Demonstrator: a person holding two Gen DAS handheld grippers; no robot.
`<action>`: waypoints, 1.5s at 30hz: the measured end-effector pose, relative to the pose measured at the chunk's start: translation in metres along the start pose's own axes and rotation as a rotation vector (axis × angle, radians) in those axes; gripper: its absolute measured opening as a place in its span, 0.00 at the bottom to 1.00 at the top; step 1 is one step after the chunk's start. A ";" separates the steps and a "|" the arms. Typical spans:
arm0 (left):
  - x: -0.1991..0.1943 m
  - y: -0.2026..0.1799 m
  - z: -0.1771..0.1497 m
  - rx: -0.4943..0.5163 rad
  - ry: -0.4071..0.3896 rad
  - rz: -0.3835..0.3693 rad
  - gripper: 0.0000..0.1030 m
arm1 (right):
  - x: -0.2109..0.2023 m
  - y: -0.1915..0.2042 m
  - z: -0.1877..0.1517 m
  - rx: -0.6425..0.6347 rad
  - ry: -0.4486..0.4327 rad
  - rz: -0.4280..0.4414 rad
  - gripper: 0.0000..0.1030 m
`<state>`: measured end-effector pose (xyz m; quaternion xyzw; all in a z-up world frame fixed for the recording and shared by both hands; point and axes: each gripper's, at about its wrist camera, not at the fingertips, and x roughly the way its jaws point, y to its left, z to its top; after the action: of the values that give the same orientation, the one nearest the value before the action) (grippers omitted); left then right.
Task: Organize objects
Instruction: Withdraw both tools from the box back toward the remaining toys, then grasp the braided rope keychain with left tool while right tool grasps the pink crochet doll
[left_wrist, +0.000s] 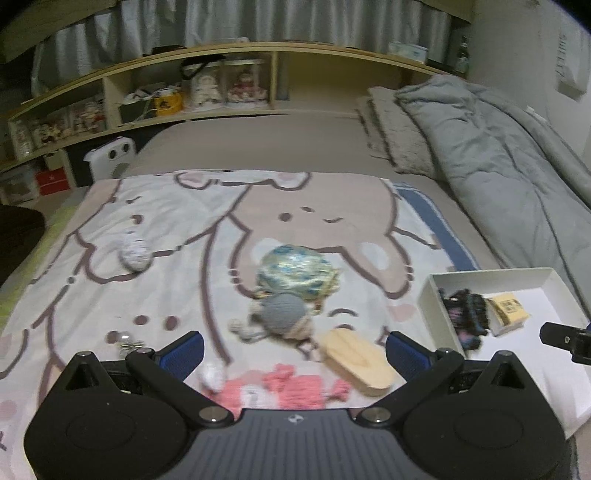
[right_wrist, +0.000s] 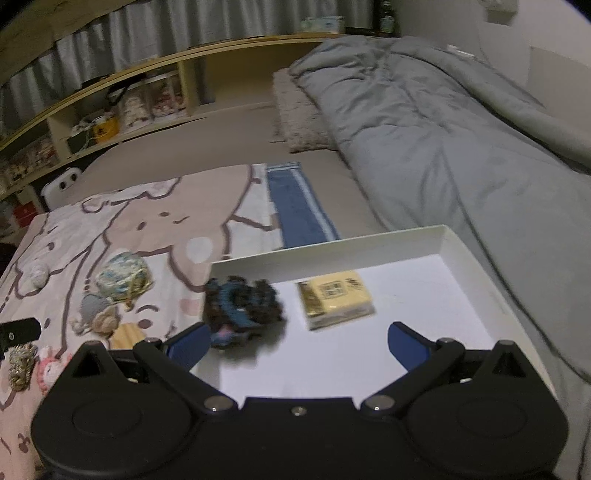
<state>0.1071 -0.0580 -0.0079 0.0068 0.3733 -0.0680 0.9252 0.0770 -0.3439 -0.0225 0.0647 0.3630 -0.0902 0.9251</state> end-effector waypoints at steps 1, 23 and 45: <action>-0.001 0.006 0.000 -0.007 -0.002 0.006 1.00 | 0.001 0.005 0.000 -0.010 0.001 0.005 1.00; 0.006 0.109 -0.016 -0.085 -0.009 0.119 1.00 | 0.020 0.116 -0.023 -0.132 -0.021 0.311 1.00; 0.063 0.145 -0.031 -0.166 0.188 0.009 0.62 | 0.038 0.191 -0.073 -0.685 -0.098 0.354 0.94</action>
<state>0.1495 0.0801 -0.0791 -0.0616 0.4629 -0.0318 0.8837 0.0973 -0.1487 -0.0910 -0.1904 0.3109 0.1945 0.9106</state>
